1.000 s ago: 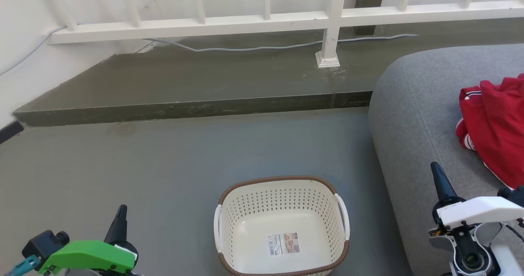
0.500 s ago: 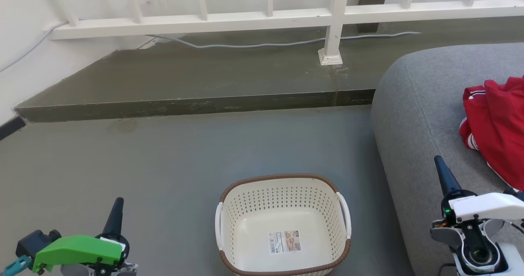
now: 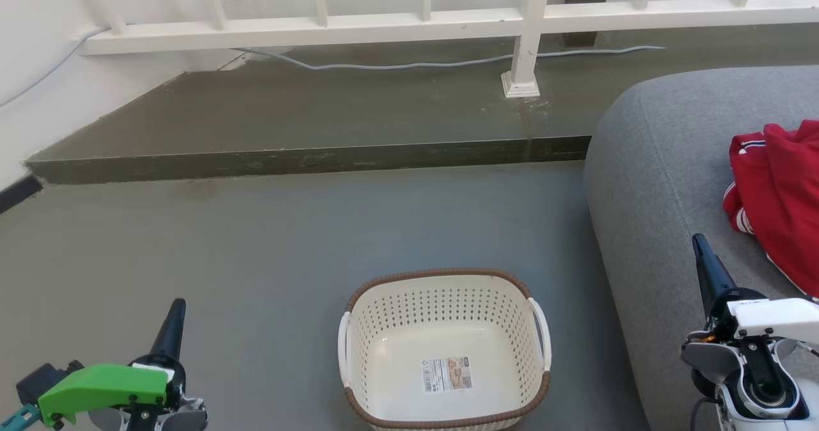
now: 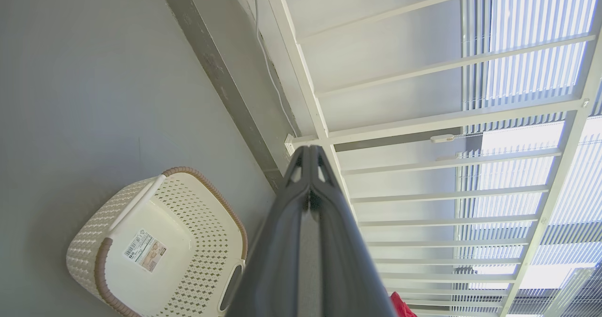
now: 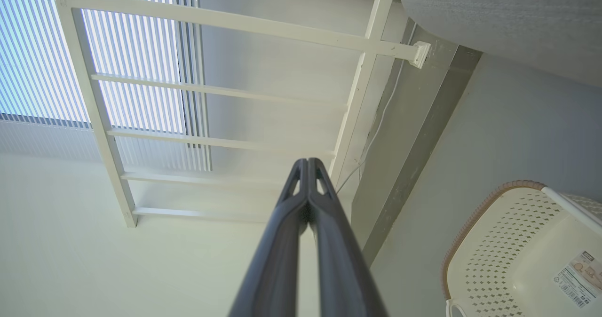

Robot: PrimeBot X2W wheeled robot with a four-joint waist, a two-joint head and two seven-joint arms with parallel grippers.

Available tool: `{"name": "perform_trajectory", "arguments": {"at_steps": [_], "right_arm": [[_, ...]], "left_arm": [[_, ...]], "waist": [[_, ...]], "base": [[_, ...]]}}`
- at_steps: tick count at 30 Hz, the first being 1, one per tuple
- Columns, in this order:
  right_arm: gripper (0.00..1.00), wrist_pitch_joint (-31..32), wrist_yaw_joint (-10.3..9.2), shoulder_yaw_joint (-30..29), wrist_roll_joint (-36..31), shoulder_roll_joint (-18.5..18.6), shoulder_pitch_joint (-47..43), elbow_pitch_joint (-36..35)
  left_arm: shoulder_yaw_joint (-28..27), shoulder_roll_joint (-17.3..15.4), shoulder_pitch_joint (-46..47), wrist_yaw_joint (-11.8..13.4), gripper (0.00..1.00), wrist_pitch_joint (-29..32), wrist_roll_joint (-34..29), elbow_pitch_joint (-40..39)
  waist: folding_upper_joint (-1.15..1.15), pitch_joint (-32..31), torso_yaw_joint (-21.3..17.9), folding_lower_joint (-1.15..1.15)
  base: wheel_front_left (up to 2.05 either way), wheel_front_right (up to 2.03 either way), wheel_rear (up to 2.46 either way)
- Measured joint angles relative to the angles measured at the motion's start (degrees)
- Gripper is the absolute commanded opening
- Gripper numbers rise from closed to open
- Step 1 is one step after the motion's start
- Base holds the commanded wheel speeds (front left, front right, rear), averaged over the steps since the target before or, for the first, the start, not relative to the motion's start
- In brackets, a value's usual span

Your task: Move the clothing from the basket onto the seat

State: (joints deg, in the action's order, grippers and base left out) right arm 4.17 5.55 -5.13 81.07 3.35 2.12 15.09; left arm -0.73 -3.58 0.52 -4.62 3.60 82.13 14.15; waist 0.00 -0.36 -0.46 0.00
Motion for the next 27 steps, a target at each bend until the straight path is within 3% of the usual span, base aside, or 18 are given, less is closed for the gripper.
{"name": "perform_trajectory", "arguments": {"at_steps": [13,27], "right_arm": [[0.00,2.02,1.00,-2.54,10.11,-1.12,1.09,0.71],[0.00,2.02,1.25,-2.74,10.54,-1.14,1.14,0.78]], "left_arm": [[-2.63,0.73,2.29,-1.98,0.00,1.49,10.03,1.40],[-2.75,0.78,2.74,-2.00,0.00,1.92,10.07,1.72]], "waist": [[0.00,0.51,0.44,0.00],[0.00,0.52,0.45,0.00]], "base": [[0.00,0.00,0.00],[0.00,0.00,0.00]]}}
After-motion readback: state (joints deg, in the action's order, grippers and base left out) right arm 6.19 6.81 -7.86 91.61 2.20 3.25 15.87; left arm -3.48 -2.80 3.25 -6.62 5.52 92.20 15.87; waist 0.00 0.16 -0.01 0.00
